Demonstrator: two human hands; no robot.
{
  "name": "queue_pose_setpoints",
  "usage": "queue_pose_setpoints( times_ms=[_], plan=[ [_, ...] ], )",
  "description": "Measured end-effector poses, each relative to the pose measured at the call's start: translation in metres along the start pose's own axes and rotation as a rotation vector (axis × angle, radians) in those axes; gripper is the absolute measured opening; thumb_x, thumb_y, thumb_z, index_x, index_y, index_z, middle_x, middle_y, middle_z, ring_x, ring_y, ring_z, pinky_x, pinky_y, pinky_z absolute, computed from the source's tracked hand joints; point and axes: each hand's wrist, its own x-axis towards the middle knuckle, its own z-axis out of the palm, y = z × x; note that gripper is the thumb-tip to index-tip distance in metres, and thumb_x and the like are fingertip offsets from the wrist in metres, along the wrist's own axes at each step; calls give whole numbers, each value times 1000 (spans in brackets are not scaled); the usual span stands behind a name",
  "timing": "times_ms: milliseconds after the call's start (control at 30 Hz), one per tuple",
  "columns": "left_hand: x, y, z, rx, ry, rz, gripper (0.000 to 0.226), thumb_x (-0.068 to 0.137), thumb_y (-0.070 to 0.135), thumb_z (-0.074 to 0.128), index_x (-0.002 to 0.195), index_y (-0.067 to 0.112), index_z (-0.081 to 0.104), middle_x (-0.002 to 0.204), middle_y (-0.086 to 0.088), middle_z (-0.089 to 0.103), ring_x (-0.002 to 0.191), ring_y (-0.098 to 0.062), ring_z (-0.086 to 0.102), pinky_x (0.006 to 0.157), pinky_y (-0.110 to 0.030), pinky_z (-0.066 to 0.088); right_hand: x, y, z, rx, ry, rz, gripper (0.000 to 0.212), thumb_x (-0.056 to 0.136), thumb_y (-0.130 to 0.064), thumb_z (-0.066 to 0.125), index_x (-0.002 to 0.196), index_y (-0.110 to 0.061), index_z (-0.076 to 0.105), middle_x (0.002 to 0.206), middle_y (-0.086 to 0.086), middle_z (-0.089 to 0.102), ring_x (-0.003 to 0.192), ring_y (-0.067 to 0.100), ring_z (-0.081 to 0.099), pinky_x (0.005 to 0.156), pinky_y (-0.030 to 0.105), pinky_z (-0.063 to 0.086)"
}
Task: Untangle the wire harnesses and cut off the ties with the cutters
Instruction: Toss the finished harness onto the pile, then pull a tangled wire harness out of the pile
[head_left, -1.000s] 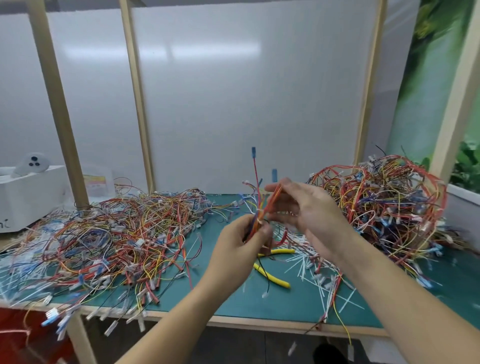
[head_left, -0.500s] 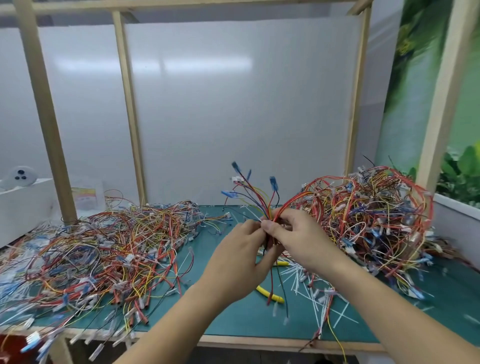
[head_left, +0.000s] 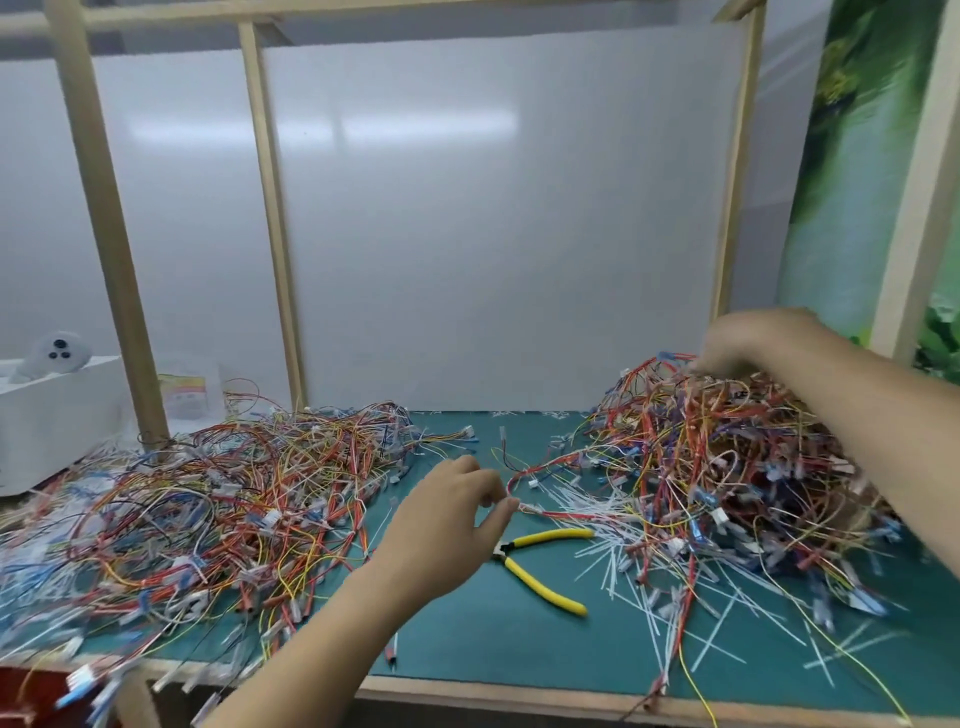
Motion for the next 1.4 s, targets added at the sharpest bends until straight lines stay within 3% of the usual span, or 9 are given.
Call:
queue_pose_setpoints(
  times_ms=[100, 167, 367, 533, 667, 767, 967, 1200, 1400],
  plan=[
    [-1, -34, -5, 96, -25, -55, 26, 98, 46, 50, 99, 26, 66, 95, 11, 56, 93, -9, 51, 83, -29, 45, -2, -22, 3, 30, 412, 8, 12, 87, -15, 58, 89, -14, 70, 68, 0, 56, 66, 22, 55, 59, 26, 40],
    [-2, -59, -12, 205, -26, -117, 25, 97, 47, 51, 98, 27, 67, 94, 11, 58, 91, -11, 52, 83, -31, 46, -7, -33, 10, 27, 505, 8, 12, 81, -4, 61, 76, -11, 68, 56, 1, 49, 59, 24, 53, 54, 24, 37],
    [-18, -153, -47, 449, 55, -389, 26, 95, 47, 54, 104, 26, 67, 100, 5, 63, 92, -15, 56, 84, -35, 51, 6, -26, 44, -114, 349, 50, 21, 88, -8, 57, 96, -19, 73, 74, -7, 62, 91, 16, 69, 68, 23, 35],
    [-19, -190, -41, 738, -256, -624, 51, 96, 57, 44, 126, 18, 54, 129, -6, 60, 123, -25, 53, 108, -43, 39, -35, -98, 32, 28, 524, -432, 17, 88, -9, 59, 101, -18, 66, 88, 3, 66, 81, 27, 65, 54, 28, 37],
    [-8, -190, -34, 767, -337, -600, 10, 91, 31, 51, 91, 25, 59, 95, 4, 66, 102, -22, 57, 109, -47, 36, -72, -158, 57, 298, 334, -662, 10, 89, -19, 53, 97, -21, 59, 97, 4, 66, 83, 28, 57, 64, 31, 41],
    [0, -190, -34, 785, -269, -527, 17, 93, 37, 50, 89, 25, 63, 92, 6, 65, 100, -20, 58, 110, -46, 35, -85, -185, 91, 413, 222, -754, 2, 89, -25, 54, 88, -23, 53, 102, 4, 68, 100, 28, 64, 70, 34, 43],
    [23, -177, -12, 576, -179, -387, 28, 94, 50, 48, 108, 30, 63, 108, 5, 64, 105, -18, 58, 103, -43, 37, -92, -211, 131, 549, 116, -782, 13, 87, -32, 54, 78, -24, 48, 92, 1, 66, 90, 28, 61, 67, 33, 39],
    [51, -196, 19, 398, -187, -735, 41, 94, 53, 52, 73, 18, 55, 65, 5, 63, 66, -16, 61, 100, -43, 43, -83, -221, 148, 659, 83, -765, 24, 86, -37, 55, 69, -25, 42, 79, -7, 59, 79, 23, 57, 59, 31, 35],
    [73, -204, 19, -142, 111, -755, 15, 93, 31, 65, 93, 17, 71, 83, 1, 70, 77, -25, 67, 81, -42, 57, -58, -216, 160, 740, 90, -708, 26, 86, -38, 56, 67, -25, 42, 69, -8, 53, 73, 18, 53, 52, 28, 30]
  ],
)
